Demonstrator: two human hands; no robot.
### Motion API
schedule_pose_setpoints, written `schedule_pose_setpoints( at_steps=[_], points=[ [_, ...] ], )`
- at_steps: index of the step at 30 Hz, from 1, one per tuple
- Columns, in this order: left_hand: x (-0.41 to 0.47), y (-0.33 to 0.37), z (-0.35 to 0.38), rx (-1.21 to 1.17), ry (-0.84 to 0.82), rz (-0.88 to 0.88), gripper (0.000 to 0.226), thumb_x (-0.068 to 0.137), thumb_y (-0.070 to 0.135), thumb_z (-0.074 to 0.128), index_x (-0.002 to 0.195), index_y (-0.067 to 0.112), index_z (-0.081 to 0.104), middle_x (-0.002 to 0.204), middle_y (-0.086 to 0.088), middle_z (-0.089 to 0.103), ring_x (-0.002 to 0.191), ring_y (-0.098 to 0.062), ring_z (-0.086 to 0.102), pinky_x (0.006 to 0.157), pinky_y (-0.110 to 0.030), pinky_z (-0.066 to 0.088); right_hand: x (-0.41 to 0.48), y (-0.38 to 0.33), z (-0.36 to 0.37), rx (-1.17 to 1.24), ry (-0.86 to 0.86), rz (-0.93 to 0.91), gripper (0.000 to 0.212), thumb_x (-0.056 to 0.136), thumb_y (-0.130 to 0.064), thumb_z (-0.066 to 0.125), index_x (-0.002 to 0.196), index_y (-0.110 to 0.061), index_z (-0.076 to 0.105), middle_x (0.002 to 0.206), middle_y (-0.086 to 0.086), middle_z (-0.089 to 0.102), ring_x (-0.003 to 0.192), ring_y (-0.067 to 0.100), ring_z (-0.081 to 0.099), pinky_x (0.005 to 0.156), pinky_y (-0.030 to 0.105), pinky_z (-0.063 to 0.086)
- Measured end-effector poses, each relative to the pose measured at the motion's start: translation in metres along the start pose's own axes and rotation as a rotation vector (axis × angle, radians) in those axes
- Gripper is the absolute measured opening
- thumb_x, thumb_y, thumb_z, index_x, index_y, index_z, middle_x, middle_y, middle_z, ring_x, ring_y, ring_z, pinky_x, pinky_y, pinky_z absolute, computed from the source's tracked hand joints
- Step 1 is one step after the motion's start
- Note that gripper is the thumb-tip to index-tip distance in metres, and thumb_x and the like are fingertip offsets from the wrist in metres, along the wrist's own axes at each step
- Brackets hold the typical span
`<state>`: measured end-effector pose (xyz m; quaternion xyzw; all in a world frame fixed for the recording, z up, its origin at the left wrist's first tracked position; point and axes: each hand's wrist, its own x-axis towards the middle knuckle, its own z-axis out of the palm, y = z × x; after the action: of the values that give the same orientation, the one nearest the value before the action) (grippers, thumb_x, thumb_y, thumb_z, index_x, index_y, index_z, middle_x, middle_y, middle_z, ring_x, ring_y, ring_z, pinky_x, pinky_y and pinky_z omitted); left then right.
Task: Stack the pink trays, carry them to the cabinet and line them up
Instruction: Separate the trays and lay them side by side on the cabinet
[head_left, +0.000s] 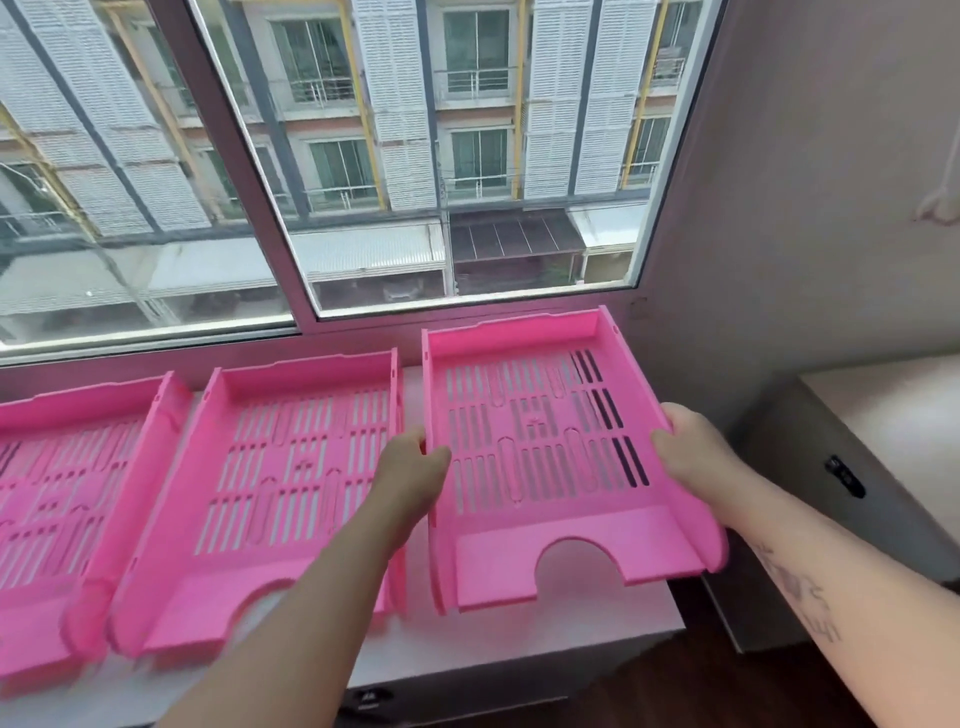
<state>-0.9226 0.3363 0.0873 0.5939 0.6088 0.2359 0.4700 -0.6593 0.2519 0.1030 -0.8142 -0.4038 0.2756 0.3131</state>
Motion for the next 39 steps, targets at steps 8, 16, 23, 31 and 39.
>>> schedule_pose_setpoints(
  at_steps=[8, 16, 23, 31, 39],
  points=[
    [-0.006, -0.010, 0.025, 0.180, 0.026, -0.089, 0.040, 0.094, 0.008, 0.042, 0.130, -0.009, 0.042, 0.126, -0.032, 0.052, 0.097, -0.033, 0.062, 0.088, -0.043, 0.051, 0.004, 0.039, 0.024, 0.074, -0.095, 0.108, 0.033, 0.095, 0.001, 0.036, 0.118, -0.007, 0.058, 0.099, 0.011, 0.066, 0.085, 0.024, 0.059, 0.066, 0.031, 0.047],
    [-0.006, -0.012, -0.010, 0.145, 0.399, 0.230, 0.034, 0.094, 0.015, 0.048, 0.125, 0.008, 0.058, 0.116, -0.007, 0.065, 0.103, -0.017, 0.059, 0.089, -0.029, 0.048, 0.010, 0.015, 0.046, -0.610, 0.028, -0.332, 0.061, 0.095, -0.033, 0.046, 0.152, -0.021, 0.029, 0.162, 0.005, 0.024, 0.151, 0.027, 0.012, 0.122, 0.044, 0.006],
    [0.017, -0.079, -0.045, 0.628, 0.169, 0.069, 0.050, 0.096, 0.035, 0.035, 0.145, 0.029, 0.035, 0.157, -0.002, 0.028, 0.146, -0.028, 0.020, 0.118, -0.049, 0.017, 0.001, 0.016, 0.111, -0.703, -0.301, -0.320, 0.069, 0.089, -0.068, 0.017, 0.153, -0.046, 0.005, 0.165, -0.001, -0.009, 0.151, 0.029, -0.013, 0.119, 0.050, -0.010],
    [0.036, -0.102, -0.030, 0.936, -0.004, 0.092, 0.052, 0.088, 0.048, 0.005, 0.135, 0.048, -0.018, 0.160, 0.002, -0.016, 0.147, -0.026, -0.014, 0.118, -0.055, -0.004, 0.012, -0.005, 0.147, -0.749, -0.270, -0.317, 0.082, 0.070, -0.076, -0.013, 0.147, -0.049, -0.012, 0.161, 0.001, -0.024, 0.147, 0.031, -0.023, 0.117, 0.050, -0.015],
    [0.061, -0.102, -0.033, 0.962, 0.037, 0.114, 0.057, 0.077, 0.052, -0.008, 0.134, 0.051, -0.020, 0.161, 0.005, -0.014, 0.148, -0.021, -0.015, 0.118, -0.052, -0.005, 0.046, -0.020, 0.172, -0.764, -0.179, -0.335, 0.069, 0.091, -0.070, 0.008, 0.153, -0.044, -0.008, 0.164, 0.002, -0.018, 0.150, 0.028, -0.020, 0.119, 0.054, -0.009]
  ],
)
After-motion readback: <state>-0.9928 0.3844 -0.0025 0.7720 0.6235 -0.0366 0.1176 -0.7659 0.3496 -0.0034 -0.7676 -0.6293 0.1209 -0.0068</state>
